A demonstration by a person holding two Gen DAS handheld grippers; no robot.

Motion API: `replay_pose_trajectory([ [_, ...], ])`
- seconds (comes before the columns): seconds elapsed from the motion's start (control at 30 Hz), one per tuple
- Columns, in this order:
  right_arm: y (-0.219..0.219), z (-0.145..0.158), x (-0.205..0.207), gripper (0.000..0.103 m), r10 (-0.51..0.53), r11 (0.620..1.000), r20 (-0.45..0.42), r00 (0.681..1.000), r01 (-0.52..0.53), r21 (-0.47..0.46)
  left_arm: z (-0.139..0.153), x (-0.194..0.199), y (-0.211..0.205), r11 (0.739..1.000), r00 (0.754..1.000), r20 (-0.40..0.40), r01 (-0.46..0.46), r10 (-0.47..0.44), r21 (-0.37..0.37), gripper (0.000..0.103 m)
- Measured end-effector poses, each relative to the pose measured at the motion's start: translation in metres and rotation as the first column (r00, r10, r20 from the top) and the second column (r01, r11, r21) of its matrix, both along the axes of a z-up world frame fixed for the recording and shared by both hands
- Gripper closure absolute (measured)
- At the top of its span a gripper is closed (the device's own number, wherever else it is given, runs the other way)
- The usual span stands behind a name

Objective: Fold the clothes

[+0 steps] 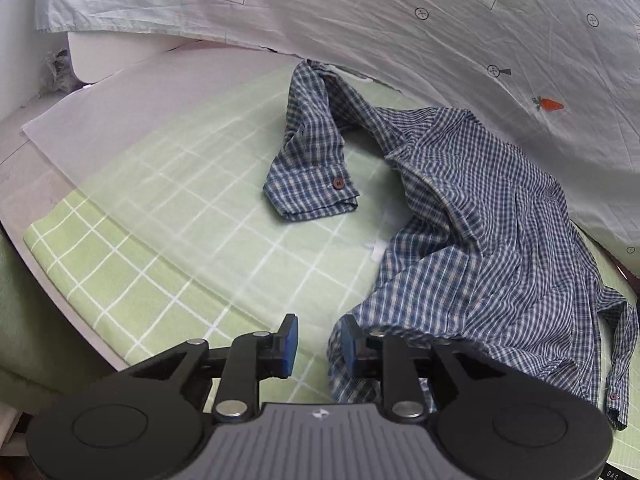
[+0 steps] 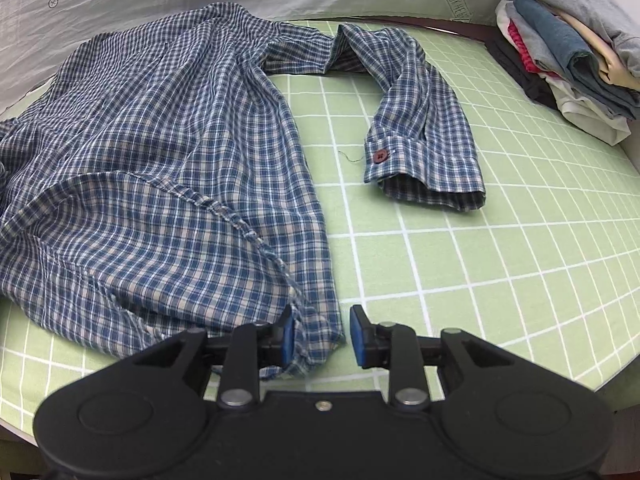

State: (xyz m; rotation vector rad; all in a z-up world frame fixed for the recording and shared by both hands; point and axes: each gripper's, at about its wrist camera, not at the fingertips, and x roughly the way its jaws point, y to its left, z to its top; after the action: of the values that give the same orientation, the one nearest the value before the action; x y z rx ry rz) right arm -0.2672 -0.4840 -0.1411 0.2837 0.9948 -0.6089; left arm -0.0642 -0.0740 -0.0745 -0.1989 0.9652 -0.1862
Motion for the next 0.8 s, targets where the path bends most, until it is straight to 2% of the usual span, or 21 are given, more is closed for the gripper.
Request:
replay_pose_trajectory([
  [0.1, -0.001, 0.001, 0.000, 0.071, -0.012, 1.000, 0.003, 1.000, 0.012, 0.000, 0.005, 0.007, -0.015, 0.999, 0.998, 0.019, 0.053, -0.053, -0.001, 0.072],
  [0.2, -0.001, 0.002, 0.000, 0.069, -0.020, 1.000, 0.006, 1.000, 0.020, -0.003, 0.003, 0.009, -0.039, 0.989, 0.989, 0.020, 0.148, -0.148, -0.006, 0.067],
  [0.33, 0.001, 0.002, 0.002, 0.068, -0.015, 1.000, 0.006, 1.000, 0.015, -0.010, -0.011, 0.003, -0.079, 0.951, 0.952, -0.001, 0.306, -0.306, 0.040, 0.058],
  [0.37, 0.001, 0.003, 0.003, 0.068, -0.010, 1.000, 0.005, 1.000, 0.010, -0.012, -0.015, 0.001, -0.087, 0.940, 0.941, -0.012, 0.337, -0.337, 0.045, 0.053],
  [0.43, 0.002, 0.003, 0.005, 0.065, 0.000, 1.000, 0.005, 1.000, 0.000, -0.016, -0.023, -0.003, -0.102, 0.920, 0.921, -0.028, 0.389, -0.388, 0.053, 0.049],
  [0.53, 0.003, 0.003, 0.008, 0.065, 0.012, 1.000, -0.001, 1.000, -0.012, -0.016, -0.035, -0.006, -0.119, 0.899, 0.904, -0.051, 0.428, -0.425, 0.088, 0.048],
  [0.63, 0.004, 0.000, 0.011, 0.065, 0.025, 1.000, -0.009, 1.000, -0.025, -0.010, -0.044, -0.005, -0.126, 0.897, 0.908, -0.074, 0.419, -0.412, 0.143, 0.049],
  [0.67, 0.005, -0.002, 0.012, 0.065, 0.030, 1.000, -0.012, 0.999, -0.030, -0.008, -0.045, -0.003, -0.123, 0.902, 0.914, -0.077, 0.407, -0.399, 0.148, 0.050],
  [0.73, 0.006, -0.003, 0.013, 0.064, 0.036, 0.999, -0.011, 0.999, -0.036, -0.007, -0.047, 0.000, -0.118, 0.912, 0.925, -0.083, 0.381, -0.372, 0.155, 0.069],
  [0.77, 0.006, -0.003, 0.013, 0.064, 0.036, 0.999, -0.010, 0.999, -0.037, -0.007, -0.046, 0.001, -0.113, 0.922, 0.933, -0.085, 0.359, -0.350, 0.145, 0.085],
  [0.8, 0.006, -0.003, 0.014, 0.064, 0.037, 0.999, -0.008, 0.999, -0.038, -0.006, -0.046, 0.003, -0.107, 0.933, 0.941, -0.085, 0.335, -0.326, 0.134, 0.089],
])
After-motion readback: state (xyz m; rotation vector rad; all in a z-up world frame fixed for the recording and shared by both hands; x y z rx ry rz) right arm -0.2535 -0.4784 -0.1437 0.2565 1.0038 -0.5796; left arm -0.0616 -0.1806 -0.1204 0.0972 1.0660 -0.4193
